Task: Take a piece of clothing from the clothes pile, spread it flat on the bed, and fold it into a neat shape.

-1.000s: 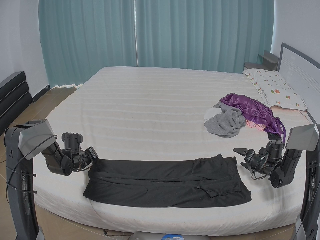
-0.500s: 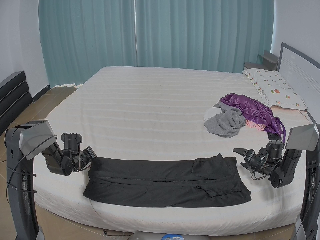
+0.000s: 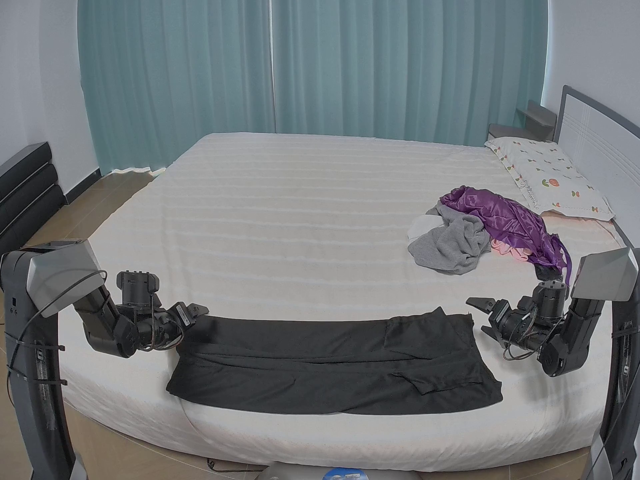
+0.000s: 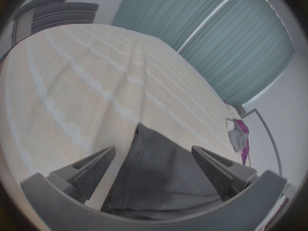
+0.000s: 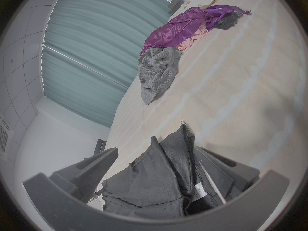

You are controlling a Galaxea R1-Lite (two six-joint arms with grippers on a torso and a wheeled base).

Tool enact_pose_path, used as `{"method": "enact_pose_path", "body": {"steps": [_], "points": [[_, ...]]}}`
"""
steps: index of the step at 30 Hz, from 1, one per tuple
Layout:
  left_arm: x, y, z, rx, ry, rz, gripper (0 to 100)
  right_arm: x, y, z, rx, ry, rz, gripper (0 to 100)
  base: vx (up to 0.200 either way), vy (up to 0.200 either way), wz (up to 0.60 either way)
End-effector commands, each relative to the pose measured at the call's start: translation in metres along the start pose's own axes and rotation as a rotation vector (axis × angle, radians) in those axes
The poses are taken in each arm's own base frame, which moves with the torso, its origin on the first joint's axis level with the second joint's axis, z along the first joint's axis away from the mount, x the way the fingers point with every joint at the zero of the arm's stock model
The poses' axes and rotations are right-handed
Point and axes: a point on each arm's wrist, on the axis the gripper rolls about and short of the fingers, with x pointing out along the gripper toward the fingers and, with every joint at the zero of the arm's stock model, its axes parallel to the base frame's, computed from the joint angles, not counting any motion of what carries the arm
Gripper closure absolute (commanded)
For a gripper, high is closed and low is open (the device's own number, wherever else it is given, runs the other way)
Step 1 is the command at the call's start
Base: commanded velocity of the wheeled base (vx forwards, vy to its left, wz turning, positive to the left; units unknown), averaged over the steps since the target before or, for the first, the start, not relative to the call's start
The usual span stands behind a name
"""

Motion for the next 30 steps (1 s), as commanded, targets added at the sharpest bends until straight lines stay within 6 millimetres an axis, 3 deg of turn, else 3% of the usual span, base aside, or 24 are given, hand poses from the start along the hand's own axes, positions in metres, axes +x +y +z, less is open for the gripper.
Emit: {"method": "enact_pose_path", "body": {"steps": [1, 12, 30], "points": [[-0.019, 0.002, -0.008, 0.086, 0.062, -0.042, 0, 0.000, -0.001, -0.001, 0.001, 0.003, -0.003, 0, 0.000, 0.000, 0.00], [-0.008, 0.014, -0.022, 0.266, 0.092, -0.047, 0, 0.000, -0.001, -0.001, -0.008, 0.004, -0.002, 0, 0.000, 0.000, 0.00], [-0.003, 0.018, -0.037, 0.367, 0.111, -0.009, 0, -0.001, -0.001, -0.002, -0.008, 0.006, -0.004, 0, 0.000, 0.000, 0.00]]}}
